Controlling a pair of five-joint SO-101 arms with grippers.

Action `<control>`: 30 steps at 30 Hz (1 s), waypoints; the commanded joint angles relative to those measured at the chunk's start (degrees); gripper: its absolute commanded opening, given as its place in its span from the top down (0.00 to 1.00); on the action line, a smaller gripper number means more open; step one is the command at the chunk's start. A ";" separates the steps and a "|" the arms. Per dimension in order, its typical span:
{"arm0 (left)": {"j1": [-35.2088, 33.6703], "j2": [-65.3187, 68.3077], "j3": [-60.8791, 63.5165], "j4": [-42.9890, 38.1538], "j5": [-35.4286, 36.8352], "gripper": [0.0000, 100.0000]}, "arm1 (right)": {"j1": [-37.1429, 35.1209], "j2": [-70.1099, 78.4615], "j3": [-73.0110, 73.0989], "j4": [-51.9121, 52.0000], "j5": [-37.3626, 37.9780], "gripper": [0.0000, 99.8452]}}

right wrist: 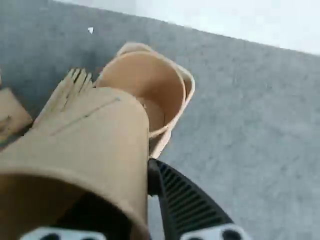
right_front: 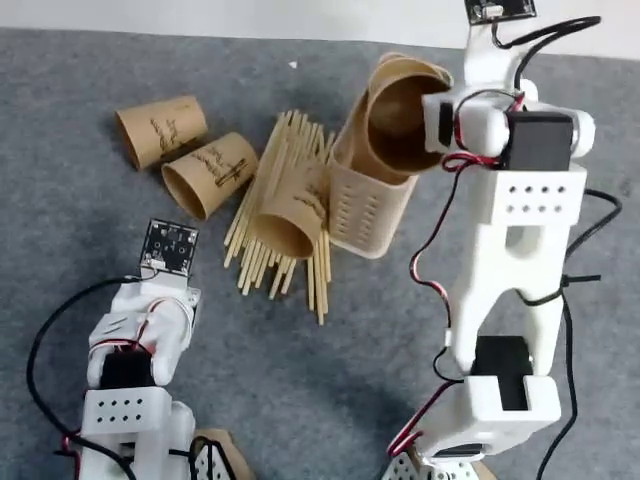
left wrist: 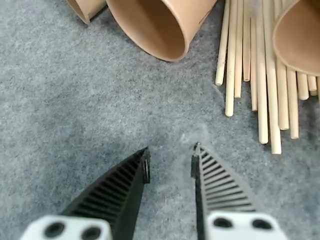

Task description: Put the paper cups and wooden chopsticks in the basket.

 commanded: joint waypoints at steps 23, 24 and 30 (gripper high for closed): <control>-0.04 -0.40 -0.31 -0.97 -0.44 0.84 | 4.62 6.37 1.27 -9.10 -3.34 0.95; 0.04 -0.40 -0.31 -0.97 -0.44 0.84 | 4.18 5.85 -0.57 -9.10 -3.34 0.91; 0.04 -0.40 -0.31 -0.97 -0.44 0.84 | -0.31 5.32 -9.45 -13.58 -3.69 0.78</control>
